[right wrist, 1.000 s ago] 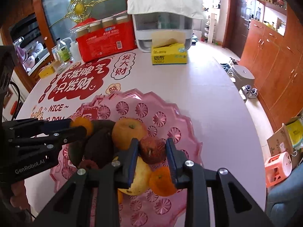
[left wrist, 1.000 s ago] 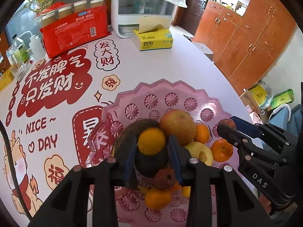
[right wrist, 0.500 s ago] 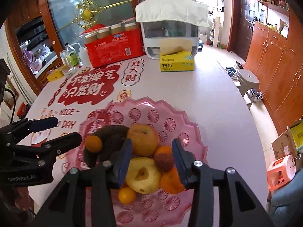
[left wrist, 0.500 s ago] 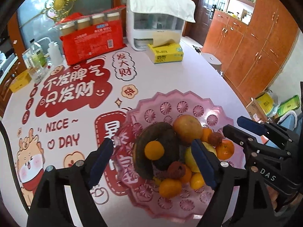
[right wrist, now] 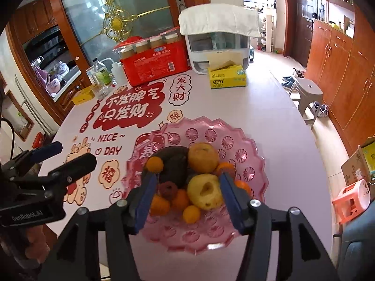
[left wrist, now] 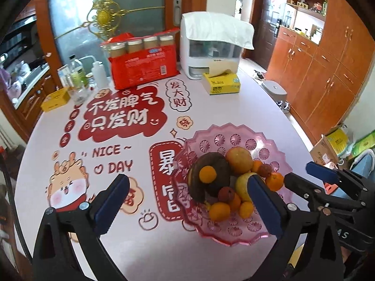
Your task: Organize fruits
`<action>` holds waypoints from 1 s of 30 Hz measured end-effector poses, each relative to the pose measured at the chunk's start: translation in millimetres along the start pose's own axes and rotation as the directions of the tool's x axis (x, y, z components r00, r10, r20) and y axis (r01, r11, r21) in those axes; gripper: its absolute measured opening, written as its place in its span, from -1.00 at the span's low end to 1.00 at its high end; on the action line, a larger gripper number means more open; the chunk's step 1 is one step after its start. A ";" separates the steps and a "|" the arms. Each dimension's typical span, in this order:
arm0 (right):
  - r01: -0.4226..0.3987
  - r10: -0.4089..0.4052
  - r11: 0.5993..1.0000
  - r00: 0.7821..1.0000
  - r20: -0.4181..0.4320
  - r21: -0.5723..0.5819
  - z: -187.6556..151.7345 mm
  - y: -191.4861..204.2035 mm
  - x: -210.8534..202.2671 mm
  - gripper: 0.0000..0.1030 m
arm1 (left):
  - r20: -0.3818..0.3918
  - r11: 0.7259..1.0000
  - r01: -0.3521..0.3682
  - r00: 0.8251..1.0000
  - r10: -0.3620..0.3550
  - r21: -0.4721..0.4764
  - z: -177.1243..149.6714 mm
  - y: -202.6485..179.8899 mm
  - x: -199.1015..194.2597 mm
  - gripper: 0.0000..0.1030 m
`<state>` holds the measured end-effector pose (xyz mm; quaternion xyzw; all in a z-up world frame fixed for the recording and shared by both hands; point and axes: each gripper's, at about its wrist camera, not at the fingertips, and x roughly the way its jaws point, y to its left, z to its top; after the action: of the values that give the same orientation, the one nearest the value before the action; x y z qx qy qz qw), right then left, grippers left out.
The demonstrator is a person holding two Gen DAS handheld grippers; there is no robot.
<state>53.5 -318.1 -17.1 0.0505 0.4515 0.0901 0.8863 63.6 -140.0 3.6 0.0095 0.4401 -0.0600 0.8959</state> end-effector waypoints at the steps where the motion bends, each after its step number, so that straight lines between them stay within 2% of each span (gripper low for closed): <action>1: 0.003 -0.003 1.000 1.000 0.008 0.005 -1.5 2.4 -7.2 0.20 | -0.002 1.000 -0.005 1.000 0.005 -0.011 -1.3 0.8 -3.2 0.95; 3: 0.012 -0.012 1.000 1.000 0.024 0.015 -4.3 5.5 -17.4 0.28 | -0.001 0.999 -0.017 1.000 0.017 -0.045 -6.1 4.1 -11.9 0.95; 12: 0.025 -0.025 1.000 0.998 0.064 0.001 -13.9 22.4 -44.7 0.29 | -0.010 0.981 -0.103 0.995 0.103 -0.166 -22.7 26.5 -36.9 0.95; 16: 0.022 -0.022 1.000 0.997 0.074 0.000 -15.4 26.7 -49.7 0.29 | -0.032 0.980 -0.121 0.993 0.117 -0.160 -26.8 27.1 -38.7 0.95; 30: 0.038 -0.035 0.998 0.998 0.054 -0.040 -19.5 48.9 -47.9 0.29 | -0.033 0.981 -0.121 0.993 0.118 -0.150 -30.9 33.6 -42.2 0.98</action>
<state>4.5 -280.0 17.7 0.0263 0.4265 0.0819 0.9004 17.6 -100.3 16.8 -0.0316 0.4529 0.0276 0.8906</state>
